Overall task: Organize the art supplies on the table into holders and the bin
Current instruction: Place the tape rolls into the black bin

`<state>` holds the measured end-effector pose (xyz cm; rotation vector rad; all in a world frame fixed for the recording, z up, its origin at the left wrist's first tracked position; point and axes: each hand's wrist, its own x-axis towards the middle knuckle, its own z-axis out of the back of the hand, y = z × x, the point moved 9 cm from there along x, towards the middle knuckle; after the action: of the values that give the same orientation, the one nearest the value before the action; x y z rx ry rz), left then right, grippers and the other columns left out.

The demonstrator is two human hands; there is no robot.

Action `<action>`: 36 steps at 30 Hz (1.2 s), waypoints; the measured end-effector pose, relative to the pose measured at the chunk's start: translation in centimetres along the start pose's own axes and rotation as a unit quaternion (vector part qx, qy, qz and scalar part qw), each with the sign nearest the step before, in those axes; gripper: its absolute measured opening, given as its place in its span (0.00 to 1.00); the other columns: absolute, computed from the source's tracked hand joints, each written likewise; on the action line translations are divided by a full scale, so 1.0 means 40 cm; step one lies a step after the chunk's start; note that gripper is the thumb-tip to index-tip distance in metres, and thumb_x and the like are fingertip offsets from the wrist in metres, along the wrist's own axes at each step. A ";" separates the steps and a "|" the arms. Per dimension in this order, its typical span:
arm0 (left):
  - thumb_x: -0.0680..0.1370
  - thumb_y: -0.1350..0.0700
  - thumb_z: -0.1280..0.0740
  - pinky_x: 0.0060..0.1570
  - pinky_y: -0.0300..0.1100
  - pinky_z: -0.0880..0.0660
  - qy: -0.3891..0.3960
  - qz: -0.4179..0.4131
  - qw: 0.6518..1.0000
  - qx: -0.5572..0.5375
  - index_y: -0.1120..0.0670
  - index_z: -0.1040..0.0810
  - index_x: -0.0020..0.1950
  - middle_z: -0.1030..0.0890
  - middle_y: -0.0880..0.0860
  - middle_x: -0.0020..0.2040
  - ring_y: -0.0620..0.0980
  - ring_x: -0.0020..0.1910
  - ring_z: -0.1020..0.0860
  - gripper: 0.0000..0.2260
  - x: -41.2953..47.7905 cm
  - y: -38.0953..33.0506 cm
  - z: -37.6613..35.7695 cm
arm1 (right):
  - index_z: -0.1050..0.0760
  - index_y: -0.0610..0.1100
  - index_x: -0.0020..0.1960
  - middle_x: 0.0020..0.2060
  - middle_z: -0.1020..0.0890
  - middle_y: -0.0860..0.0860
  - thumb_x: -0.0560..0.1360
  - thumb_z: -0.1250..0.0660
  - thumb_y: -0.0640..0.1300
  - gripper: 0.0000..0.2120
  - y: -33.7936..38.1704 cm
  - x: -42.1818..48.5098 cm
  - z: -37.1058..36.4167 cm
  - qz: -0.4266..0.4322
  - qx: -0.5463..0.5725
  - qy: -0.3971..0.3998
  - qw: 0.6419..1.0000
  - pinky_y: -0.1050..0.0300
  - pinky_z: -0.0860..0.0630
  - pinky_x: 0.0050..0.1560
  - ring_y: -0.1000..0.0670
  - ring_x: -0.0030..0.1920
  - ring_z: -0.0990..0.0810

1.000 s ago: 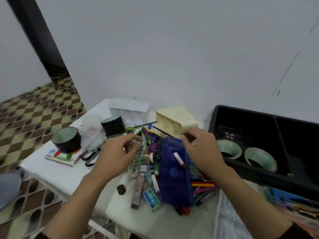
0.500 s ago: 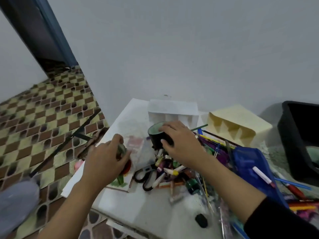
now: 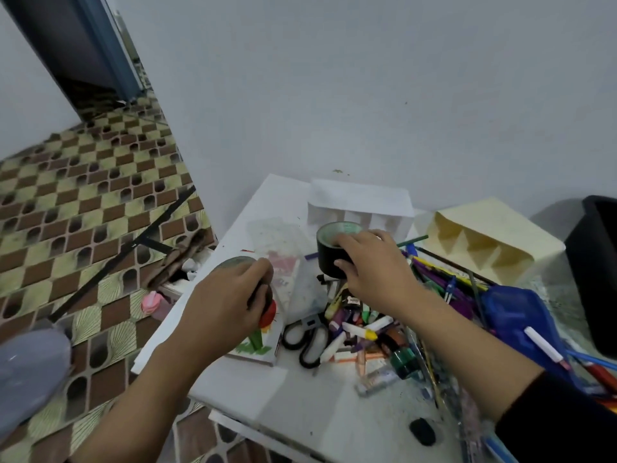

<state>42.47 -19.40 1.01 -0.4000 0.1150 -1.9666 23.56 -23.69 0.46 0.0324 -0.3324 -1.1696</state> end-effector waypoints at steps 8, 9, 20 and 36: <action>0.78 0.64 0.36 0.35 0.48 0.28 -0.090 -0.047 0.995 -0.003 0.50 0.28 0.48 0.26 0.46 0.45 0.50 0.42 0.29 0.08 0.050 -0.107 0.101 | 0.25 0.46 0.61 0.51 0.17 0.51 0.78 0.32 0.45 0.11 -0.028 -0.078 0.145 -0.032 0.080 -0.109 0.990 0.49 0.30 0.56 0.46 0.52 0.22; 0.79 0.63 0.37 0.34 0.48 0.28 -0.098 -0.061 0.993 -0.010 0.50 0.27 0.49 0.26 0.46 0.45 0.50 0.41 0.29 0.07 0.062 -0.135 0.105 | 0.25 0.46 0.60 0.50 0.18 0.51 0.79 0.33 0.45 0.11 -0.041 -0.097 0.169 -0.037 0.084 -0.127 0.988 0.49 0.30 0.56 0.46 0.52 0.22; 0.81 0.59 0.37 0.44 0.39 0.33 -0.130 -0.290 0.934 -0.162 0.55 0.25 0.54 0.29 0.41 0.48 0.48 0.45 0.29 0.04 0.248 -0.706 0.015 | 0.23 0.42 0.58 0.47 0.18 0.47 0.77 0.33 0.47 0.13 -0.467 -0.472 0.481 -0.202 0.077 -0.260 0.941 0.50 0.25 0.50 0.44 0.47 0.19; 0.80 0.56 0.34 0.46 0.50 0.25 0.019 -0.242 0.967 -0.084 0.55 0.24 0.55 0.23 0.53 0.49 0.56 0.47 0.23 0.05 0.544 -1.277 -0.405 | 0.19 0.46 0.55 0.51 0.16 0.49 0.74 0.30 0.40 0.09 -1.080 -0.659 0.495 -0.208 -0.031 -0.057 0.976 0.41 0.29 0.68 0.42 0.58 0.22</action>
<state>-15.29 -19.15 3.97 -0.5393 0.2268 -2.4564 -29.77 -14.00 4.47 -0.0205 -0.4032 -1.6017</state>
